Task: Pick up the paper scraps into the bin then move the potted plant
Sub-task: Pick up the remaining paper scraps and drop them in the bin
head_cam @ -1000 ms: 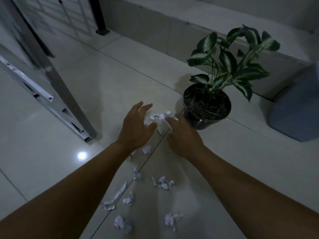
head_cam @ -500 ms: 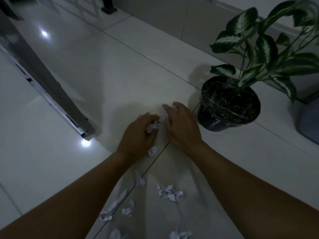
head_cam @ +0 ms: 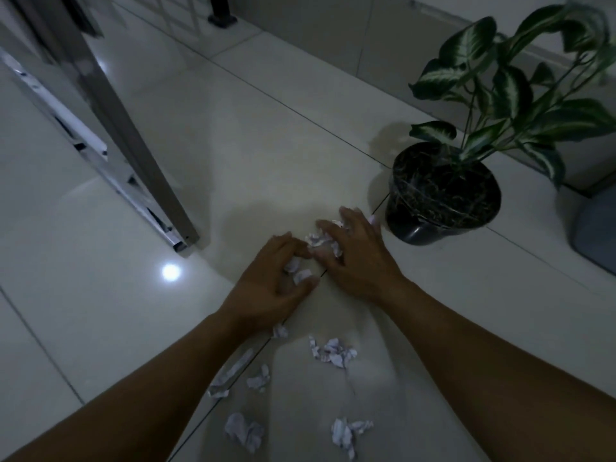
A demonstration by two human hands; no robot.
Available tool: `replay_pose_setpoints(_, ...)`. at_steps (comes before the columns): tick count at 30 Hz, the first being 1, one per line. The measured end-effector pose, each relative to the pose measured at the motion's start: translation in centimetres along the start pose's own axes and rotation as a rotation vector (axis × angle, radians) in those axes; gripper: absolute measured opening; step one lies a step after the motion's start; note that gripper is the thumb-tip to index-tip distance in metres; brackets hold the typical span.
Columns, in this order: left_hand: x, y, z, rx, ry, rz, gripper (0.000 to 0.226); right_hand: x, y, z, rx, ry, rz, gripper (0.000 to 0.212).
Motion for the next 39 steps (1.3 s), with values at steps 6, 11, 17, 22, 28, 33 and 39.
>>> replay_pose_setpoints(6,-0.5,1.3,-0.2,0.279,0.158,-0.154,0.029,-0.8,0.2,0.1,-0.134,-0.176,-0.132,0.042)
replay_pose_setpoints(11,0.1,1.4,-0.1,0.332,0.1,-0.203,0.049,0.2,0.7,0.3,-0.233,-0.069,-0.151,0.047)
replay_pose_setpoints(17,2.0,1.4,-0.5,0.481,0.102,-0.127,0.056,0.0,1.4,0.7,-0.188,-0.188,-0.193,0.023)
replay_pose_setpoints(22,2.0,1.7,-0.2,0.424,0.14,-0.149,0.031,-0.8,1.1,1.2,-0.262,-0.17,-0.165,0.03)
replay_pose_setpoints(28,1.1,1.3,-0.5,0.377,0.127,-0.137,0.019,-2.9,1.2,1.7,-0.267,-0.103,-0.1,0.03)
replay_pose_setpoints(33,0.3,1.0,-0.9,0.366,0.09,-0.164,0.019,-4.5,0.9,2.4,-0.073,0.085,0.012,0.023)
replay_pose_setpoints(39,-0.3,1.5,-1.5,0.495,0.083,-0.171,0.02,-7.6,-0.5,3.2,0.298,0.232,-0.035,0.029)
Point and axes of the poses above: each hand's wrist, its own x-axis towards the middle knuckle, its own y-axis out of the palm, z = x × y, the point moved 1 cm from there along x, towards the middle knuckle, and after that the axes turned 9 degrees about -y, right-handed, at the moved point
